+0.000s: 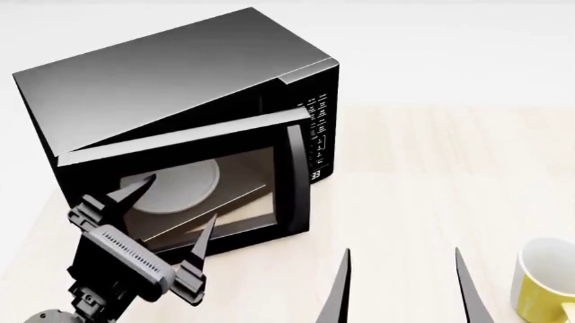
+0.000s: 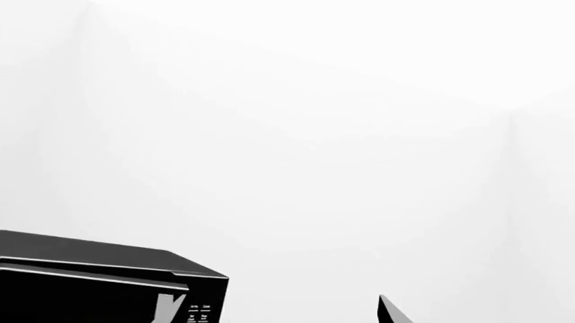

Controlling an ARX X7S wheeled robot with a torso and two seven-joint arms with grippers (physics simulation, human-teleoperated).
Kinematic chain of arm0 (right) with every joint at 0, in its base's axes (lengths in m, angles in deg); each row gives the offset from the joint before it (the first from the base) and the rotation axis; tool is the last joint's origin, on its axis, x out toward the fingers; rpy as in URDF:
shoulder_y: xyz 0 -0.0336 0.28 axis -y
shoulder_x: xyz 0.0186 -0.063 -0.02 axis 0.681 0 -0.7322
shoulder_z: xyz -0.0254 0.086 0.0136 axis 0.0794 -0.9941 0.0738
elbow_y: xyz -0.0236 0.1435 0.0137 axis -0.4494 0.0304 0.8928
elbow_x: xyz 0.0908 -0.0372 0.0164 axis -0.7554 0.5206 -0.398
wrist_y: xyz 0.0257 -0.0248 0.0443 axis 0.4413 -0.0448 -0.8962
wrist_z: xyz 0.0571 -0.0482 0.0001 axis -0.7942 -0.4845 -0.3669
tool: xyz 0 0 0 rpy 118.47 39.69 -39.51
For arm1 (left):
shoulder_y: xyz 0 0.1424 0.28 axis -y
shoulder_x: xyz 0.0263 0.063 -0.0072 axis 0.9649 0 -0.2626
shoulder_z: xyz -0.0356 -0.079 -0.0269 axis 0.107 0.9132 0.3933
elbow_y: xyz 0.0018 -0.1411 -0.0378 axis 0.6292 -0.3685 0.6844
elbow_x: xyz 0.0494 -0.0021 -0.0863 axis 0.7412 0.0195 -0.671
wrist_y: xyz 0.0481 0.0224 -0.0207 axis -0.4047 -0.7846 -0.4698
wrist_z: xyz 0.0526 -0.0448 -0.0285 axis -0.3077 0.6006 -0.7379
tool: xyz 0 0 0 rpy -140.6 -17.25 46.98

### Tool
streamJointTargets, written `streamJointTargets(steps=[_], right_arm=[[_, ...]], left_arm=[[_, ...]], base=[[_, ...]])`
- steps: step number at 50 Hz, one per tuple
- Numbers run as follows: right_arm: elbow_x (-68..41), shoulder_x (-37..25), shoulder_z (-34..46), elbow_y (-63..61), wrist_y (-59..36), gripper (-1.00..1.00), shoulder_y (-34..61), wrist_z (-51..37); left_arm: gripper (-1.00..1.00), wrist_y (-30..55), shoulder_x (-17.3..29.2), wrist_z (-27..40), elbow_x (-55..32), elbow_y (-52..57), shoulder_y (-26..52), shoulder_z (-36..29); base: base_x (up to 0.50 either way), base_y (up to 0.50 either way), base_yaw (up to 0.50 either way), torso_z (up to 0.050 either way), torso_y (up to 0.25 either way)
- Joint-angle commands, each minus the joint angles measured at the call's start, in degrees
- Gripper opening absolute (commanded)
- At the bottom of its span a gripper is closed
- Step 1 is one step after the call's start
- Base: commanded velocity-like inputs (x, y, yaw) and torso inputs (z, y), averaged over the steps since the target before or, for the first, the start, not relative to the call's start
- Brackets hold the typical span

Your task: Close the microwave.

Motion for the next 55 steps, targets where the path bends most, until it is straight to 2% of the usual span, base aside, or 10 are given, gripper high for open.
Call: streamJointTargets(steps=[1, 43, 55], right_arm=[[-0.1, -0.23, 0.16, 0.13, -0.06, 1.0, 0.05, -0.17], [-0.43, -0.9, 0.89, 0.72, 0.06, 1.0, 0.16, -0.79], [-0.57, -1.09, 1.14, 1.06, 0.29, 1.0, 0.14, -0.96]], left_arm=[[1.0, -1.85, -0.56, 2.1, -1.37, -2.91, 2.4, 2.25], [1.0, -10.7, -4.07, 5.67, -1.99, -20.27, 9.71, 3.2], [1.0, -10.48, -4.1, 7.44, -1.47, -20.79, 9.92, 4.67]], base=[[0.0, 0.0, 0.0, 0.0, 0.0], [0.0, 0.0, 0.0, 0.0, 0.001], [0.0, 0.0, 0.0, 0.0, 0.001]])
